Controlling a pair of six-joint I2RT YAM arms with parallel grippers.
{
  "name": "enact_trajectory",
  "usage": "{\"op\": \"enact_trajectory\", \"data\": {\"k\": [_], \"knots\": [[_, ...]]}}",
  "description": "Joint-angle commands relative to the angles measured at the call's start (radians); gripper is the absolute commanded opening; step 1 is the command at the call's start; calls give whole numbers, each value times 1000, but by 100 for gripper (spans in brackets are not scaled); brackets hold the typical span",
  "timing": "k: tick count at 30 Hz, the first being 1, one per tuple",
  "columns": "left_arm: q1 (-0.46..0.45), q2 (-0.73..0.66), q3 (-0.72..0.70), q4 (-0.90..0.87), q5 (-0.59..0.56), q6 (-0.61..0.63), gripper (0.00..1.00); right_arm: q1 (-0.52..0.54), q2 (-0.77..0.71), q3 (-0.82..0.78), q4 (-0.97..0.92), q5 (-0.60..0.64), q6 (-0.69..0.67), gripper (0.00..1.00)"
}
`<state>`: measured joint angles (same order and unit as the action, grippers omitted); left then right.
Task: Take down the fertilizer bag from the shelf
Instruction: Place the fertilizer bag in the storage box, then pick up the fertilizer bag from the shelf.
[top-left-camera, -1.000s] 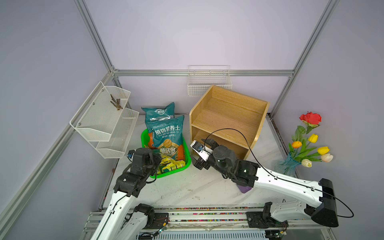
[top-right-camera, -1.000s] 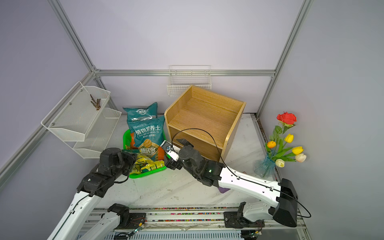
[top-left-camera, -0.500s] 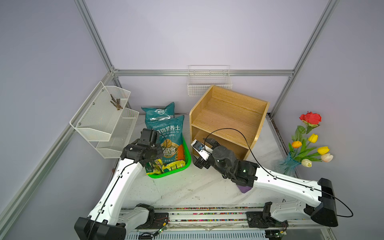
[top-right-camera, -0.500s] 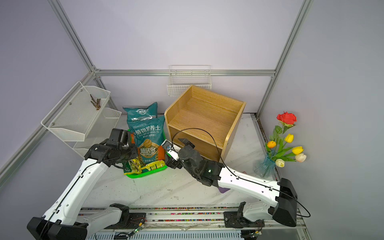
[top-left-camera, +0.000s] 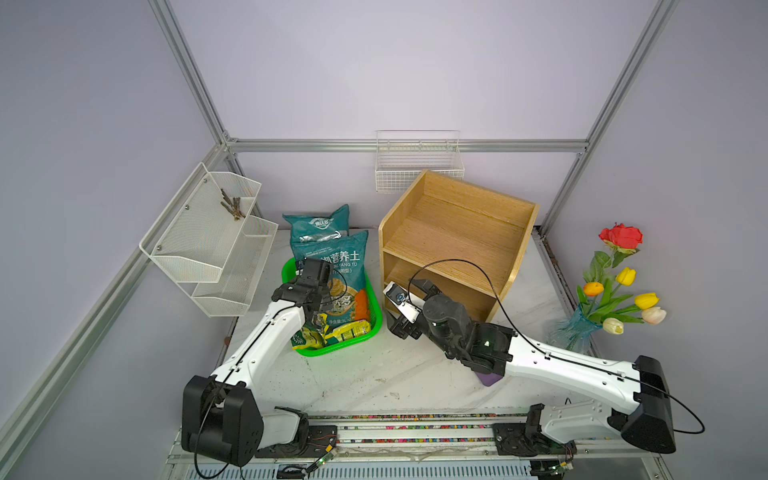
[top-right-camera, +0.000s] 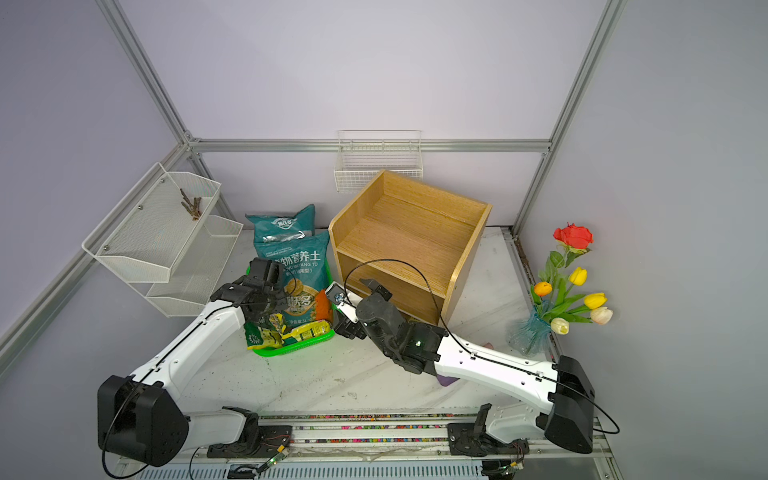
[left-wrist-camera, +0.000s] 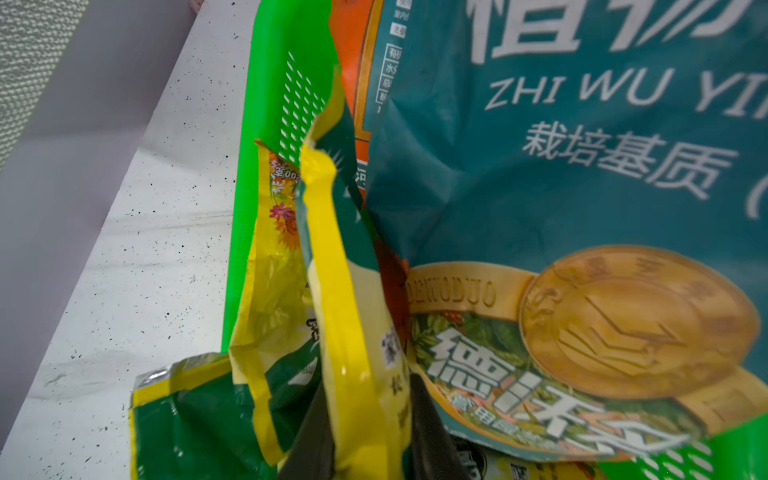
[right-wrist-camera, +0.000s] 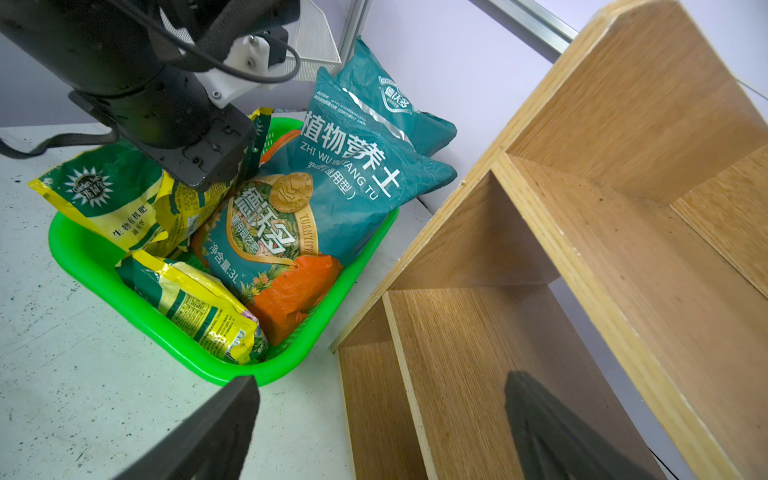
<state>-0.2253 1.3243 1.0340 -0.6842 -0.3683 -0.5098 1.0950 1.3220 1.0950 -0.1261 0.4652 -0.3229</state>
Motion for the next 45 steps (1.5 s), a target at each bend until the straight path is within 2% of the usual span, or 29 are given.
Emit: {"op": "enact_trajectory", "data": {"k": [1,6,11,14,18,21,22,23,24,26,32,36,41,45], "knots": [[7,23,-141,72,0,-54,0,-1,-2,-17,22,37,-14,99],[16,53,-268,92,165,-133,0,-2,5,-23,34,43,-23,99],[26,30,-387,145,231,-221,0,-2,10,-17,26,62,-23,100],[47,19,-429,166,287,-246,0,-6,12,2,-51,59,-19,100],[47,-8,-461,136,303,-250,0,-5,2,4,-184,71,35,100],[48,-43,-462,102,267,-237,1,-6,-33,-48,-195,75,65,100],[48,-53,-449,87,264,-228,11,-5,-42,-60,-195,78,70,100],[48,-63,-427,72,268,-213,38,-5,-47,-65,-201,79,77,100],[47,-74,-396,46,265,-205,72,-5,-48,-66,-210,82,83,100],[47,-91,-322,-19,237,-204,99,-5,-45,-62,-229,86,83,100],[47,-144,-35,-189,143,-142,100,-5,-26,-58,-291,94,98,100],[48,-199,115,-217,126,-110,100,-6,-13,-62,-338,108,128,100],[47,-259,235,-213,160,-96,100,-5,0,-72,-371,121,139,100],[47,-322,243,-176,251,-95,100,-8,38,-84,-419,142,147,98]]}}
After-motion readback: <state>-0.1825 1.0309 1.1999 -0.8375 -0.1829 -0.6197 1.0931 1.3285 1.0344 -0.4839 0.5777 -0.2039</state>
